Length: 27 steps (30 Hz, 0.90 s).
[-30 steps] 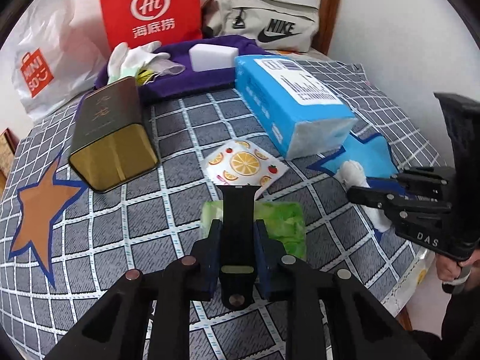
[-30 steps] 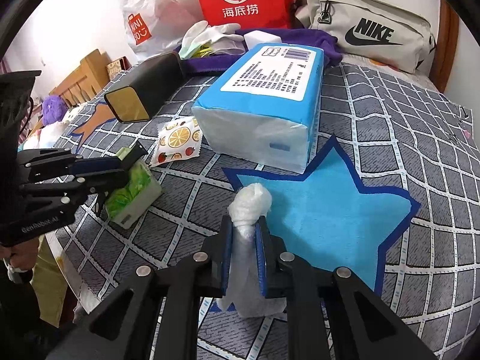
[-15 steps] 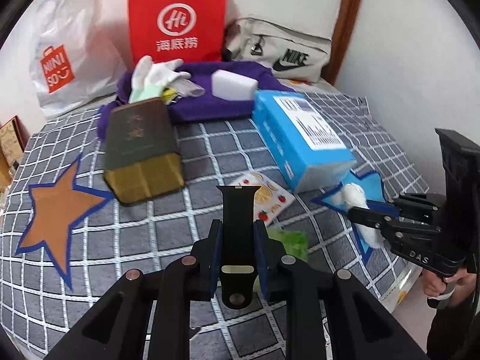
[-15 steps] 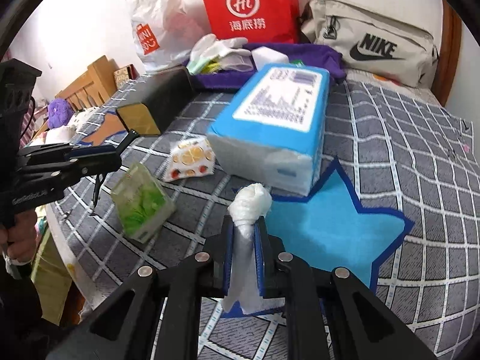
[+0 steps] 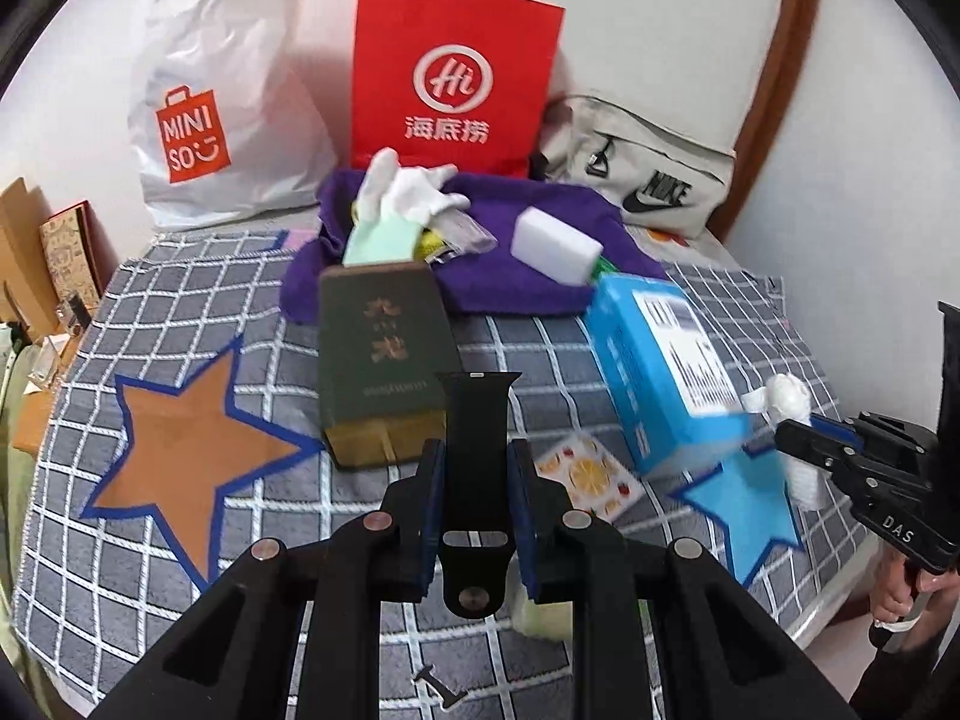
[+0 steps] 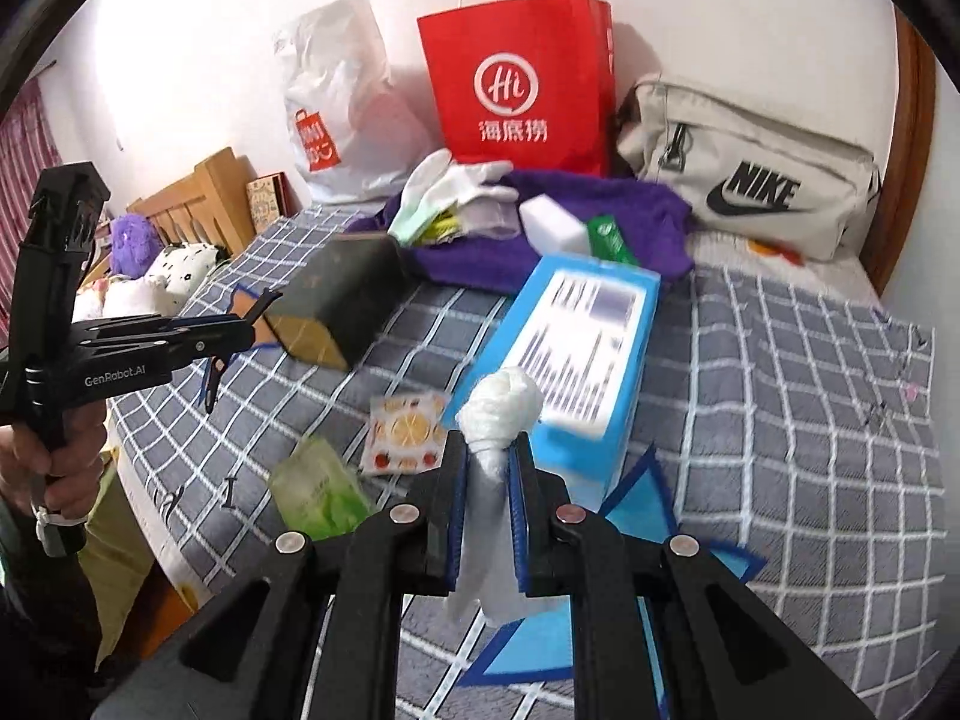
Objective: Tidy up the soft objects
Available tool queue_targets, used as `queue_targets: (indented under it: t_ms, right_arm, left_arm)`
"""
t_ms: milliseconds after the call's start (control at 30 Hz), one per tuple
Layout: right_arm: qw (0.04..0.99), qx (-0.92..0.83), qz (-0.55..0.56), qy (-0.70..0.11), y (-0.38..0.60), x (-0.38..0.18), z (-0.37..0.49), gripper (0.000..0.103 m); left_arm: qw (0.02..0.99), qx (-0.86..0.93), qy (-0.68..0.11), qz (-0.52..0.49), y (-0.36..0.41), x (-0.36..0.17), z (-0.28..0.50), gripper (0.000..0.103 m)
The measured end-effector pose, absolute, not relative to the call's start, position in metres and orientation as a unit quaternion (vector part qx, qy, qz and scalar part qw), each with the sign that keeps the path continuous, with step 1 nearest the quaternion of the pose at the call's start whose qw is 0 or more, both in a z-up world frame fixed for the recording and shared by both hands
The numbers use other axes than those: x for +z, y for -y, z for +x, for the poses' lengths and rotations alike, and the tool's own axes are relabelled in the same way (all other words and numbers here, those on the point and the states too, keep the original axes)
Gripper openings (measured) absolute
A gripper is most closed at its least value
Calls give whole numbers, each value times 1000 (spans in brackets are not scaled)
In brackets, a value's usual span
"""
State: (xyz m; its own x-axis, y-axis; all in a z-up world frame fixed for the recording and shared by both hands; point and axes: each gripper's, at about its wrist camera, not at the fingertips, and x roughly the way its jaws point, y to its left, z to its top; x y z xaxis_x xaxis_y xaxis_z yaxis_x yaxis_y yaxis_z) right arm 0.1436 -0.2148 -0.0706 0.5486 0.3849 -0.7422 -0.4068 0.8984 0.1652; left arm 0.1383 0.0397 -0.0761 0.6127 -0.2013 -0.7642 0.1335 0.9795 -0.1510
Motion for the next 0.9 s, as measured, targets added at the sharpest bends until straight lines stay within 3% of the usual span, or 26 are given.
queue_targets:
  t_ms: [900]
  right_arm:
    - [891,216,-6,-399,209,-32,256,13]
  left_arm:
    - [915,-56,-398,-46,-55,-18,228,20]
